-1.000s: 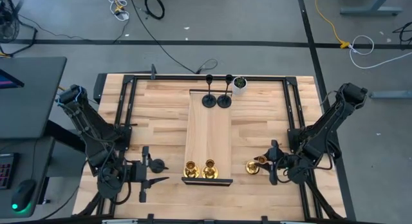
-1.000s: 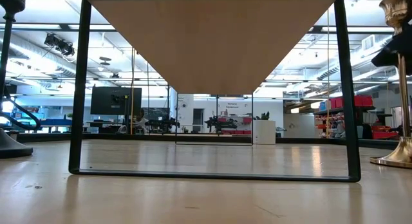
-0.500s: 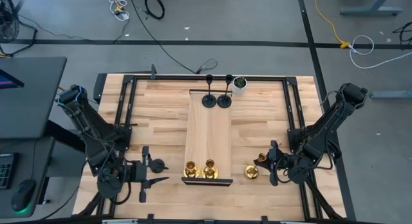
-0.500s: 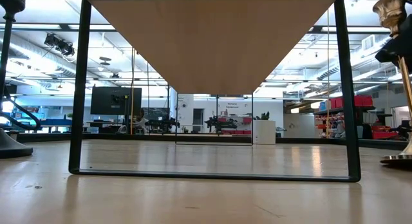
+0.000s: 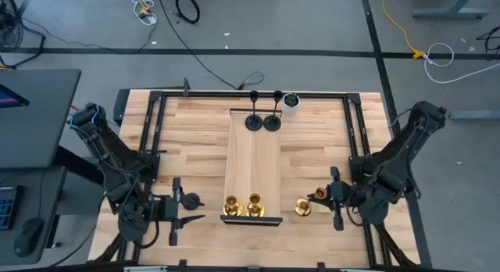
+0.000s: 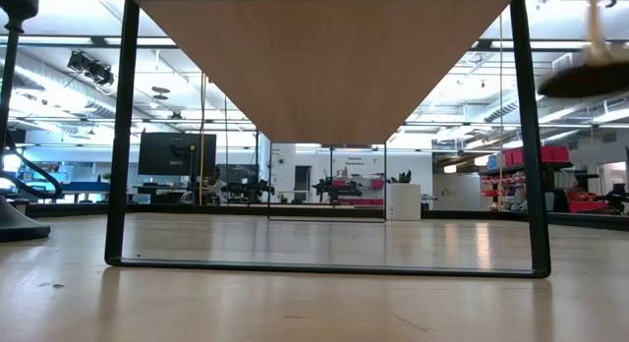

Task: Pick & Place candle stick holders
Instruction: Align the golden candle holder with the other golden holder on the shelf

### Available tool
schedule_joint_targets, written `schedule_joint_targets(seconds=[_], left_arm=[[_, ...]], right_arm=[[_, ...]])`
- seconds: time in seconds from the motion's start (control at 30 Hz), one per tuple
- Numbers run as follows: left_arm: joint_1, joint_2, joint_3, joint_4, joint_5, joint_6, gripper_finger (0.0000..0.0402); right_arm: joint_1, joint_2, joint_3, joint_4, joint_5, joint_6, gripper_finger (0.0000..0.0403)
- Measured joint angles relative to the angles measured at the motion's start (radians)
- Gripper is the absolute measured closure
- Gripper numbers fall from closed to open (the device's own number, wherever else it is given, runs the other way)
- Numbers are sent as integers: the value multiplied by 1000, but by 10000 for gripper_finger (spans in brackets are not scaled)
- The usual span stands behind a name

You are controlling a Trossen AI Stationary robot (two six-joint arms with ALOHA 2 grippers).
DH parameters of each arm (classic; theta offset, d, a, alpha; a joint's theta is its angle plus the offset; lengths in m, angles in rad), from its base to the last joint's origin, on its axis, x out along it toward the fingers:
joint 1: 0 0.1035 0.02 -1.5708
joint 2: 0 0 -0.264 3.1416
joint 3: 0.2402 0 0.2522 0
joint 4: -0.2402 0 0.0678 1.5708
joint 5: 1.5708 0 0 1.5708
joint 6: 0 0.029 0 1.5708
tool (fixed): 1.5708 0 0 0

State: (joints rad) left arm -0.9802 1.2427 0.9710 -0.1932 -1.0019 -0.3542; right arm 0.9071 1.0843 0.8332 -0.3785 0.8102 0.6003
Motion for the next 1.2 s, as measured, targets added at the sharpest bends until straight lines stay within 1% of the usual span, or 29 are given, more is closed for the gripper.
schedule_joint_targets(seconds=[0.1, 0.2, 0.27, 0.4, 0.53, 0.6, 0.7, 0.83, 0.97, 1.2], left_arm=[[0, 0, 0, 0, 0, 0, 264], [0, 0, 0, 0, 0, 0, 264], [0, 0, 0, 0, 0, 0, 264], [0, 0, 0, 0, 0, 0, 264], [0, 0, 0, 0, 0, 1, 264], [0, 0, 0, 0, 0, 1, 264], [0, 0, 0, 0, 0, 0, 264], [0, 0, 0, 0, 0, 0, 264], [0, 0, 0, 0, 0, 1, 264], [0, 0, 0, -2, 0, 0, 264]], right_arm=[[-20, 0, 122, -73, 2, -61, 397], [-44, 8, 225, -98, -2, -130, 397], [-63, 26, 283, -99, -39, -189, 397], [-101, 100, 381, -113, -111, -281, 397], [-130, 206, 464, -155, -147, -334, 397], [-141, 255, 498, -179, -148, -363, 398], [-163, 307, 536, -180, -169, -397, 398], [-202, 355, 563, -177, -231, -418, 398], [-238, 377, 565, -164, -291, -414, 398], [-263, 395, 565, -130, -350, -413, 398]])
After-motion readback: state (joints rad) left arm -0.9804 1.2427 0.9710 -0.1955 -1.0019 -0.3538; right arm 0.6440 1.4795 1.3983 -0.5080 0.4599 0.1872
